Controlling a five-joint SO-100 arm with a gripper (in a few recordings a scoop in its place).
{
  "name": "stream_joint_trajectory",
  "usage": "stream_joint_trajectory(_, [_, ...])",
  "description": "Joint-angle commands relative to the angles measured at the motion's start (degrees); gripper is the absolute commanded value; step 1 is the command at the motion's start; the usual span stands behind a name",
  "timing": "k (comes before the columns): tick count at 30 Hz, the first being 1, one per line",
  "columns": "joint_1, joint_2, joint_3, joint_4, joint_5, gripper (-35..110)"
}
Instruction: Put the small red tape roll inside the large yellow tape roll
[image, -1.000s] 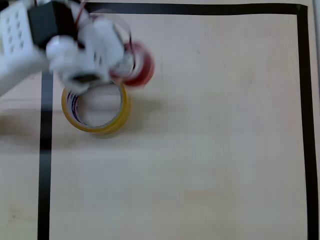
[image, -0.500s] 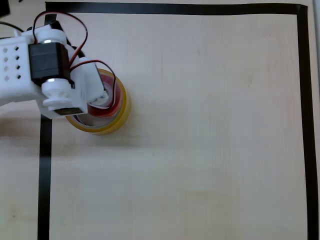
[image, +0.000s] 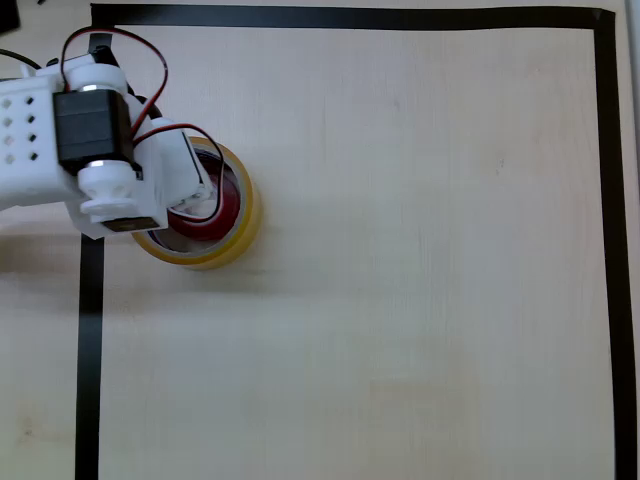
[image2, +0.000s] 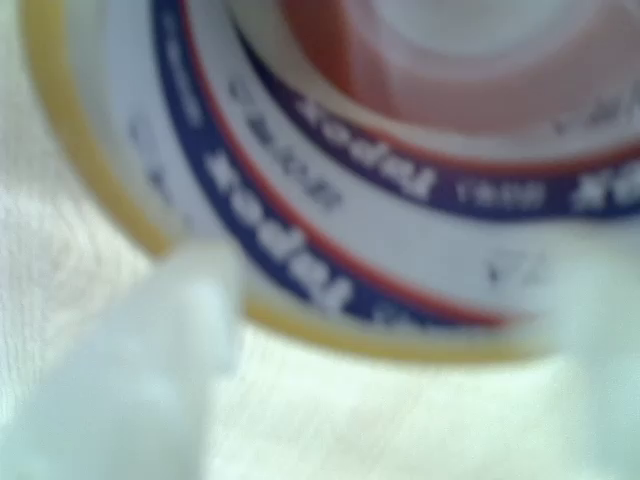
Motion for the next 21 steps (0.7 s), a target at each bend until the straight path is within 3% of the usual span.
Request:
stream_joint_trajectory(1, [-1.32, 6.42, -0.26, 0.70, -0.53, 19])
stream_joint_trajectory(5, [-0.26, 7.56, -1.23, 0.70, -0.53, 19])
stream_joint_trajectory(9, [3.96, 13.27, -2.20, 0.53, -0.62, 0])
stream_joint_trajectory(13, [9.93, 24.26, -0.97, -0.88, -0.97, 0])
stream_joint_trajectory(21, [13.01, 47.72, 22.68, -11.34, -1.05, 0])
